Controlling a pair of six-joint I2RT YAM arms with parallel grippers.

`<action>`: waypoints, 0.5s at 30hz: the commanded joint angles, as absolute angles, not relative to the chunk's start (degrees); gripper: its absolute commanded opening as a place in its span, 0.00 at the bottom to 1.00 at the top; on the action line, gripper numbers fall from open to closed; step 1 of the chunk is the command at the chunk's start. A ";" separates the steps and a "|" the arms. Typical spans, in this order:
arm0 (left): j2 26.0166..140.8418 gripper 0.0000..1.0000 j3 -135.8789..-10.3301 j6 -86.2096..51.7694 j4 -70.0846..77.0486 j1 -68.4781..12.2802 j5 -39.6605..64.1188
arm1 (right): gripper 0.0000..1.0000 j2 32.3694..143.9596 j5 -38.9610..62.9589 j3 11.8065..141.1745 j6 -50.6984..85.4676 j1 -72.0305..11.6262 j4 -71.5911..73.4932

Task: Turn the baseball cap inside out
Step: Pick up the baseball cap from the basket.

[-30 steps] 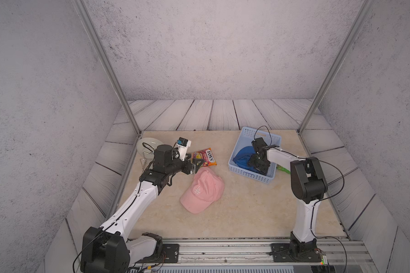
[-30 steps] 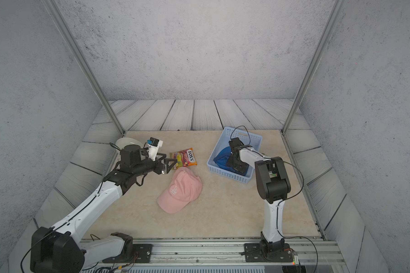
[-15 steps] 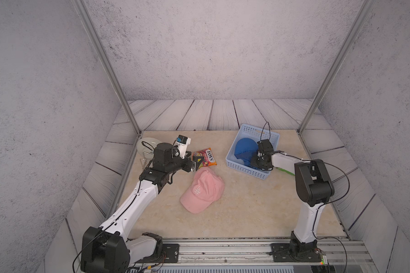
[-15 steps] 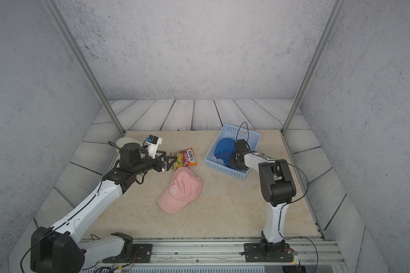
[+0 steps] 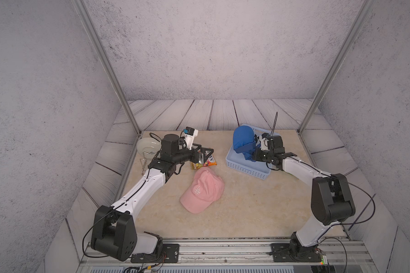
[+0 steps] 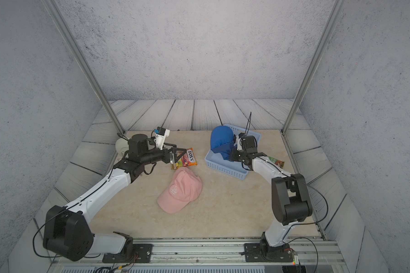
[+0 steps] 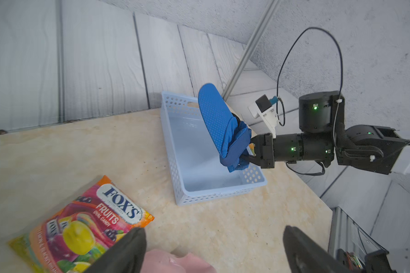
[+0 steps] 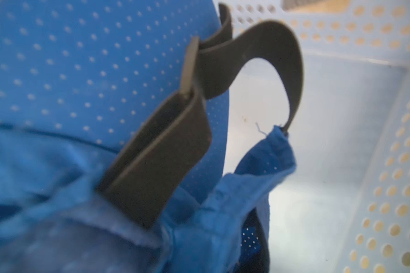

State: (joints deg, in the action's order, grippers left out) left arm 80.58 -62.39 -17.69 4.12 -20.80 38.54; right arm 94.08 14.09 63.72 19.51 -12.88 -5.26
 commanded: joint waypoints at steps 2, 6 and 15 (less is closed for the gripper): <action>84.89 1.00 -68.69 -25.14 7.38 -22.56 43.31 | 0.00 86.26 22.44 60.31 12.22 -12.86 -3.56; 87.99 1.00 -75.03 -29.14 5.25 -22.59 46.18 | 0.00 81.95 23.14 58.17 1.87 -13.00 -7.65; 96.13 0.97 -87.99 -29.14 -13.87 -23.91 59.18 | 0.00 73.14 20.25 57.28 -22.05 -13.55 -12.31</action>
State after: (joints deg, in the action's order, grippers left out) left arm 94.37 -85.80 -28.40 -6.87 -22.96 52.40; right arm 76.71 20.78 56.97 -11.03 -13.15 -10.76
